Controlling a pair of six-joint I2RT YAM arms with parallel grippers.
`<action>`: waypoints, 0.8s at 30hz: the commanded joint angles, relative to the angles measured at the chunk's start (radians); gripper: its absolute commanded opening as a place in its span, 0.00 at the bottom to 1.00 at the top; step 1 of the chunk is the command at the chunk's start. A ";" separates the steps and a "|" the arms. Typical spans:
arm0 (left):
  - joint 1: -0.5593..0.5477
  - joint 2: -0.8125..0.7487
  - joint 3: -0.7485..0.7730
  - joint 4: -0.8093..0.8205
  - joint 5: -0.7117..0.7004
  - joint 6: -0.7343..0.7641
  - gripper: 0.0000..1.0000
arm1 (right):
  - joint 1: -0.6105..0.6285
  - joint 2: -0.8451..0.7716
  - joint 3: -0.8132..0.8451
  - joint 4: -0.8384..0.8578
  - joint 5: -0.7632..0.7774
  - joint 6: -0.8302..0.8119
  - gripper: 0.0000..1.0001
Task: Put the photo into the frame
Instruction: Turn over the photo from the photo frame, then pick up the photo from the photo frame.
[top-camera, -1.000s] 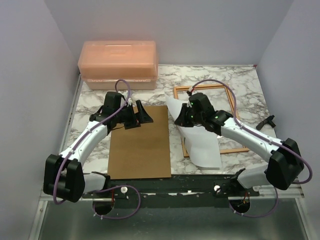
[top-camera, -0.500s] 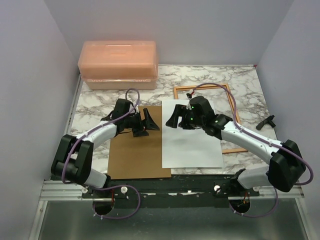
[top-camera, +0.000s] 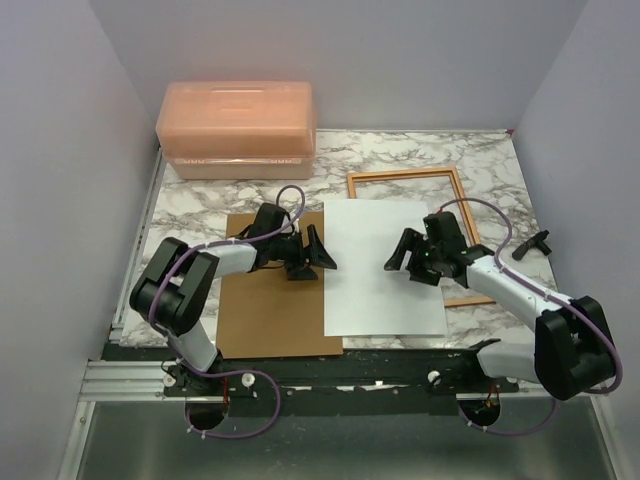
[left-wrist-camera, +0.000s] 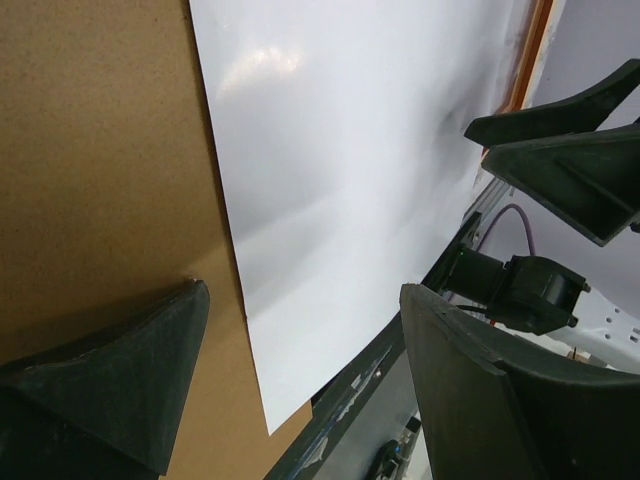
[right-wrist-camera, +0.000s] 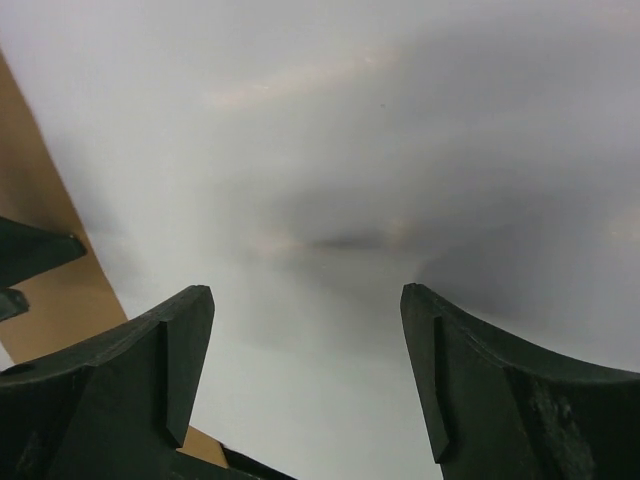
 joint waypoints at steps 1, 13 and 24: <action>-0.012 0.039 0.023 0.015 -0.032 0.002 0.79 | -0.054 -0.044 -0.014 -0.096 0.075 -0.019 0.86; -0.022 0.081 0.050 -0.065 -0.098 0.038 0.78 | -0.300 -0.088 -0.042 -0.121 0.135 -0.024 1.00; -0.029 0.089 0.063 -0.073 -0.081 0.051 0.77 | -0.363 0.033 -0.120 0.029 -0.156 -0.057 0.99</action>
